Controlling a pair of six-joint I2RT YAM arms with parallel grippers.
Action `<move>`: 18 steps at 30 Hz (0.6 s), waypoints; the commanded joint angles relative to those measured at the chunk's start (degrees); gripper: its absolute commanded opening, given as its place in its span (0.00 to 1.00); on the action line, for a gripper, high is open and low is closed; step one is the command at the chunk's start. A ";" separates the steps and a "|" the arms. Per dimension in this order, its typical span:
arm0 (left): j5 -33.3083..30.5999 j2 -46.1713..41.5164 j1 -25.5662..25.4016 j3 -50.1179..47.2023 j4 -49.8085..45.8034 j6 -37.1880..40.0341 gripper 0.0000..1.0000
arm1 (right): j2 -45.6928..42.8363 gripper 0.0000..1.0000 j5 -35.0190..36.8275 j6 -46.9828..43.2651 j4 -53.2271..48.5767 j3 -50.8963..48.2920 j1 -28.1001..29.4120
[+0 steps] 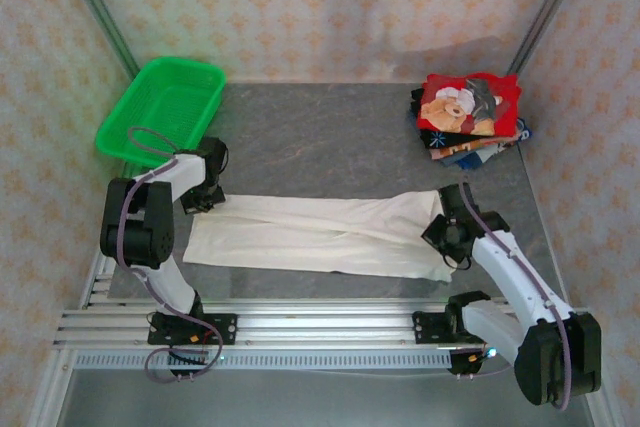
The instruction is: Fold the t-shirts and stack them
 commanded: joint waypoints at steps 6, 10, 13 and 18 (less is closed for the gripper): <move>-6.77 1.69 0.53 0.94 0.03 -0.33 0.00 | 0.01 0.00 -0.29 1.04 -1.19 -2.36 0.81; -7.84 1.97 0.49 1.57 -1.42 -1.33 0.00 | 1.59 0.00 -1.26 0.97 -0.85 -2.45 1.25; -8.71 1.02 0.49 2.96 -4.99 -3.12 0.29 | 1.93 0.09 -1.37 0.83 -1.61 -1.66 1.47; -6.08 -8.26 0.31 3.11 -7.44 -10.41 0.63 | -0.46 0.42 -1.79 -0.05 -3.38 1.21 1.56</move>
